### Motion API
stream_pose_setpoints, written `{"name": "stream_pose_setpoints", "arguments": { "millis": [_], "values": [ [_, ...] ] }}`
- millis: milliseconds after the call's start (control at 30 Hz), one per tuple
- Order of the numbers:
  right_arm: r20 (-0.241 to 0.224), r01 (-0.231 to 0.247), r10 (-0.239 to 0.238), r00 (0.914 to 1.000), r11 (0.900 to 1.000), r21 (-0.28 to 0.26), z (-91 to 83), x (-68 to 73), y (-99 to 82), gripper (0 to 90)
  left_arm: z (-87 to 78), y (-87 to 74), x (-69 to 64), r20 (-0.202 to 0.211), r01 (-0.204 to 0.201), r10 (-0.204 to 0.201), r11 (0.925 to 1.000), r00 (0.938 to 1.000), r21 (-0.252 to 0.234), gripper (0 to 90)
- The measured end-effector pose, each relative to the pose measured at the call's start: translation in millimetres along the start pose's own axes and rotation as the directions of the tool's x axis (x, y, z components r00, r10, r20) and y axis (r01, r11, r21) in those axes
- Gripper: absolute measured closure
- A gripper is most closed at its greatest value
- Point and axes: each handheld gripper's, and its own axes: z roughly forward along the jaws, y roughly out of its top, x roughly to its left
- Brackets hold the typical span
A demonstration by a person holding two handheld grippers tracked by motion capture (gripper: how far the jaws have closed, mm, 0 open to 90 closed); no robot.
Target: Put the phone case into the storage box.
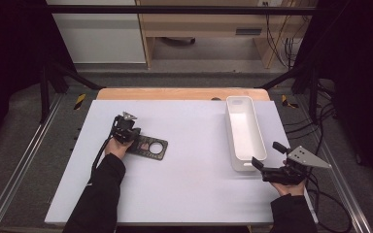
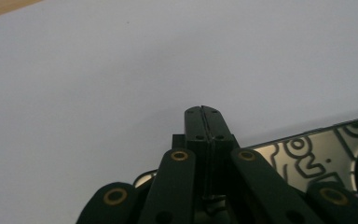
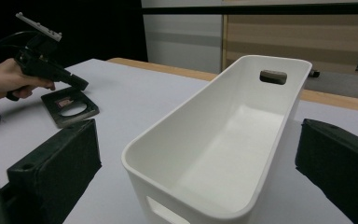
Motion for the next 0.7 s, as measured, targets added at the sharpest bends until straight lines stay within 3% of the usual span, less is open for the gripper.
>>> {"name": "stream_pose_setpoints", "arguments": {
  "millis": [200, 400, 700],
  "values": [
    [0.0, 0.002, -0.002, 1.0, 1.0, 0.003, 0.1, -0.3, -0.1, 0.1, 2.3, -2.1, 8.1, -0.008, 0.025, -0.025, 0.9996, 0.9997, 0.014, 89.1],
    [-0.001, 0.001, -0.001, 1.0, 1.0, 0.002, 0.0, 0.0, 0.0, 0.1, -3.2, -2.2, 5.3, -0.006, 0.003, -0.003, 0.9998, 1.0, 0.021, 89.1],
    [-0.001, 0.002, -0.002, 1.0, 1.0, 0.002, -0.1, -0.1, 0.1, 0.2, -8.8, -5.3, 5.1, -0.001, 0.008, -0.008, 0.999, 1.0, 0.044, 89.1]
  ]
}}
